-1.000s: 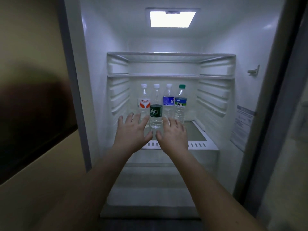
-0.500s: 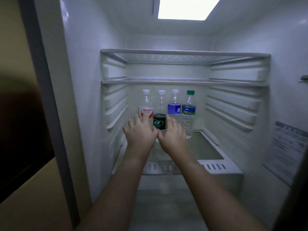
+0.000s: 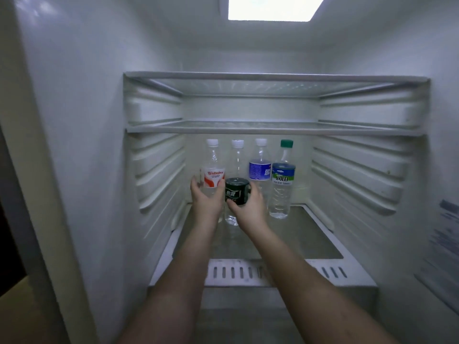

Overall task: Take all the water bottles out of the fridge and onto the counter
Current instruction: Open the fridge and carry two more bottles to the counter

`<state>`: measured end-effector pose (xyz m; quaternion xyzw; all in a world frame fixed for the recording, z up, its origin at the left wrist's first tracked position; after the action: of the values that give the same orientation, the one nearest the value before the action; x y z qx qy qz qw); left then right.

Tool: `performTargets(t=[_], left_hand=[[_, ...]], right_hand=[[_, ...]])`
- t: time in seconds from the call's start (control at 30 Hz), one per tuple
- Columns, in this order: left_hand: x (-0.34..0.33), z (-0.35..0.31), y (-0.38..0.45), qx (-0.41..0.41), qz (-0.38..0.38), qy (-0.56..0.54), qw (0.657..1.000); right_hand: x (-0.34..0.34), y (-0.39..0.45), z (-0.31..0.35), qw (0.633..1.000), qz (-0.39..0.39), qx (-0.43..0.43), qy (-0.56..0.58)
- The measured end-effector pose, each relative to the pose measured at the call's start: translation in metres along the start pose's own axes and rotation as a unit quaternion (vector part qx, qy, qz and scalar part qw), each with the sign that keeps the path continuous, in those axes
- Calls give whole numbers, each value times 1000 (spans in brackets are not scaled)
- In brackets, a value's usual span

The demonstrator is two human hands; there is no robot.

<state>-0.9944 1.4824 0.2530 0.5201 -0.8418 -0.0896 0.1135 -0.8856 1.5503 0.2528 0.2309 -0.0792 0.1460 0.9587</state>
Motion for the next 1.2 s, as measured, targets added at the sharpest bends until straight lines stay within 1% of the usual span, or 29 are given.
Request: performTargets(t=[0.07,0.17,0.3,0.43,0.5,0.6,0.77,0.87,1.0,1.1,1.2], left_hand=[[-4,5,2,-8,5,9,1000],[-6,7,11,27,11,0,1000],[-2,2,18,27,35,22,999],[-3,10,25,19,67,21,997],[-4,14,25,31,75,3,997],[2,11,20,24,59,23,998],[12,9,8,28,32,61,997],[19,3,-6,8,-8,115,993],[28,-2,-27,-14,5,119,993],[35,-3,-38,-34,13,106,994],[39,-7,-47,-47,24,55,997]], right_hand=[[-4,4,-4,1000,-1,-17,26],[-11,9,-9,998,1,-42,56],[-17,14,-16,998,3,-49,45],[-16,20,-20,998,1,-59,37],[-13,19,-19,997,10,-75,30],[-5,14,-16,995,13,-92,43],[6,-1,-12,982,44,-100,152],[8,-8,-14,975,56,-94,194],[10,-20,-6,969,57,-69,229],[14,-29,-2,970,65,-37,233],[23,-37,3,968,68,-17,240]])
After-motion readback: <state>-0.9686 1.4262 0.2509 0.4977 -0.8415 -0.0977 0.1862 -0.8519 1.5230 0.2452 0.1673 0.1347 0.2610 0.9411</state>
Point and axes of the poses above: each hand's wrist, its own y-axis towards the middle knuckle, its own x-axis out of the back of the hand, z = x × y, the point moved 4 cm from there along y, towards the middle knuckle, and after that the axes turned 13 degrees about y, right-handed, at the moved point
